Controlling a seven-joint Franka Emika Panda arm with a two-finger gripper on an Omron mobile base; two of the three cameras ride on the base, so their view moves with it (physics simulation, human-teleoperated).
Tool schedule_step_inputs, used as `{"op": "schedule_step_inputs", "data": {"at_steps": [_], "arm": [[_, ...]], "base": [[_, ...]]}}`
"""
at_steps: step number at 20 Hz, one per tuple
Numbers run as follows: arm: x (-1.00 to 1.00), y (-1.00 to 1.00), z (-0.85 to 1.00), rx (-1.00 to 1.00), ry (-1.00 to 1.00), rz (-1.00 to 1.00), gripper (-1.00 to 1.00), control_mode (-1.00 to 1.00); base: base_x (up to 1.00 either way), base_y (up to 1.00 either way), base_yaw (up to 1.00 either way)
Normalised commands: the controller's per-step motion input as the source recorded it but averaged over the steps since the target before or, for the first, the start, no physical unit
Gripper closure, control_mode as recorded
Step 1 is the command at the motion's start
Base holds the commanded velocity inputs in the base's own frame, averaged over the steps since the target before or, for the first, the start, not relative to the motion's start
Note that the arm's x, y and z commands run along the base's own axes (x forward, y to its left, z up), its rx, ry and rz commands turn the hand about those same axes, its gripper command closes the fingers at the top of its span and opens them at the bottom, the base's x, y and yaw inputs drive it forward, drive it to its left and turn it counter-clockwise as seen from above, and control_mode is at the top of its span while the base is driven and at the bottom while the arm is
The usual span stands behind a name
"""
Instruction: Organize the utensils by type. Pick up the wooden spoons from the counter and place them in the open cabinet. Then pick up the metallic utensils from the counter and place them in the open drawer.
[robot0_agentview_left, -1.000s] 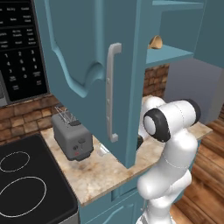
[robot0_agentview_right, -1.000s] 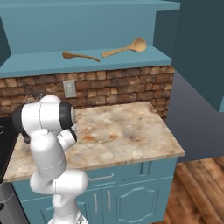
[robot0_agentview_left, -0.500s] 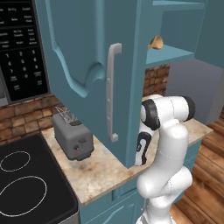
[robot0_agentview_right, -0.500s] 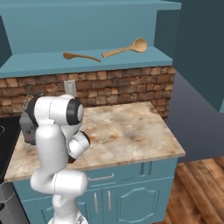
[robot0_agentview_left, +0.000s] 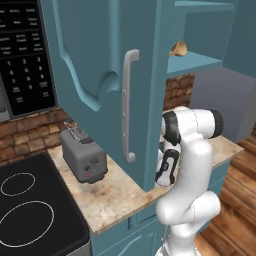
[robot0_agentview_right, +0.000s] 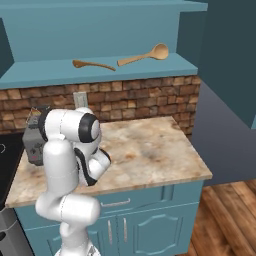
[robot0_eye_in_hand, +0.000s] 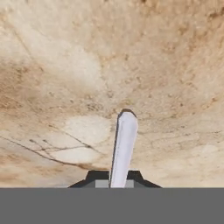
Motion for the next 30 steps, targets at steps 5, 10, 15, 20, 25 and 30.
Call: {"op": "schedule_step_inputs", "data": {"at_steps": [5, 10, 15, 20, 25, 30], "arm": [[0.00, -0.35, 0.17, 0.02, -0.03, 0.03, 1.00, -1.00], [-0.02, -0.32, 0.84, 0.04, 0.04, 0.01, 1.00, -1.00], [-0.02, -0.26, 1.00, 0.04, 0.00, 0.00, 1.00, -1.00], [-0.12, -0.28, 1.00, 0.00, 0.07, 0.00, 1.00, -1.00], [-0.22, -0.17, 1.00, 0.00, 0.05, -0.03, 1.00, -1.00], [-0.09, 0.01, 0.70, -0.02, 0.03, -0.05, 1.00, -1.00]], "base": [[0.00, 0.00, 0.00], [0.00, 0.00, 0.00], [0.00, 0.00, 0.00], [0.00, 0.00, 0.00], [0.00, 0.00, 0.00], [0.00, 0.00, 0.00]]}}
